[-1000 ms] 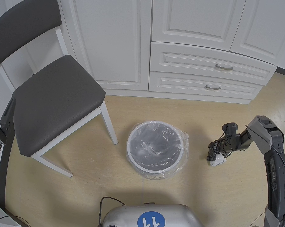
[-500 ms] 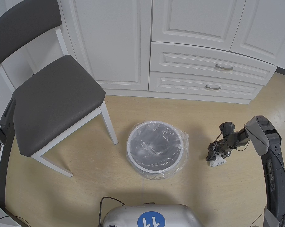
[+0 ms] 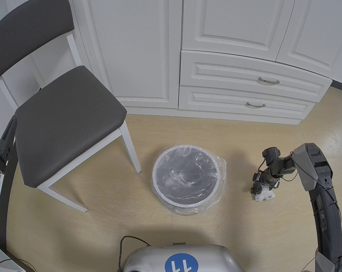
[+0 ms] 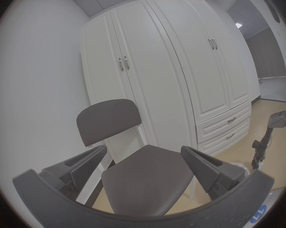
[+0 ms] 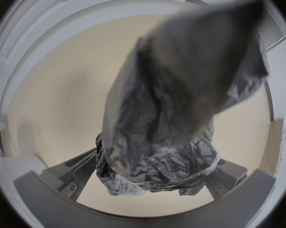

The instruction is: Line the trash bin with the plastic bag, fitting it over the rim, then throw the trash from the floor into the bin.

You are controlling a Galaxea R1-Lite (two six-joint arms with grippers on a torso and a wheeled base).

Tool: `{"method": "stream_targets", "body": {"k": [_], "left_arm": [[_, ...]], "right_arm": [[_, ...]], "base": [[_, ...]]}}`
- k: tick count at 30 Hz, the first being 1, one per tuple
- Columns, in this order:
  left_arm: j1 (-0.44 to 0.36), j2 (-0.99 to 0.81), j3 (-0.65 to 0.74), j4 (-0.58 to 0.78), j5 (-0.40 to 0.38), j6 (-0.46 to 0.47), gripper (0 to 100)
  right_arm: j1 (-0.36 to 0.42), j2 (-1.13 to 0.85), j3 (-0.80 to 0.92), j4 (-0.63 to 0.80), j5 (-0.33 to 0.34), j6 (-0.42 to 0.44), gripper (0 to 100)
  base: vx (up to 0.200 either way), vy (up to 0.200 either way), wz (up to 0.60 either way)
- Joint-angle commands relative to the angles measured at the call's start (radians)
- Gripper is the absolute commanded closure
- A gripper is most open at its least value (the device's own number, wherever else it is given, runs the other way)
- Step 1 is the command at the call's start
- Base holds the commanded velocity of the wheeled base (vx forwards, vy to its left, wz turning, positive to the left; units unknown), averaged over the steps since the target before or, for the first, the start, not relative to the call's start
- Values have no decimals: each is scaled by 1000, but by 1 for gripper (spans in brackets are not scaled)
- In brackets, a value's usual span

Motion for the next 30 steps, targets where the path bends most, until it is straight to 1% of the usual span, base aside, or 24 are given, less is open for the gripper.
{"method": "stream_targets", "body": {"k": [1,8,9,17,21,23,25,30], "left_arm": [[0,1,0,0,0,-1,0],[0,2,0,0,0,-1,0],[0,2,0,0,0,-1,0],[0,2,1,0,0,-1,0],[0,2,1,0,0,-1,0],[0,2,1,0,0,-1,0],[0,2,3,1,0,0,0],[-1,2,3,0,0,-1,0]], "right_arm": [[-4,41,-53,33,-14,3,0],[-4,43,-56,33,-14,9,0],[-4,43,-56,33,-14,12,100],[-4,44,-56,31,-17,18,100],[-4,41,-51,24,-37,18,100],[-4,30,-40,22,-60,21,100],[-4,9,-25,22,-65,32,100],[-6,-85,52,22,-42,41,100]], "base": [[0,0,0],[0,0,0],[0,0,0],[0,0,0],[0,0,0],[0,0,0],[0,0,0],[0,0,0]]}}
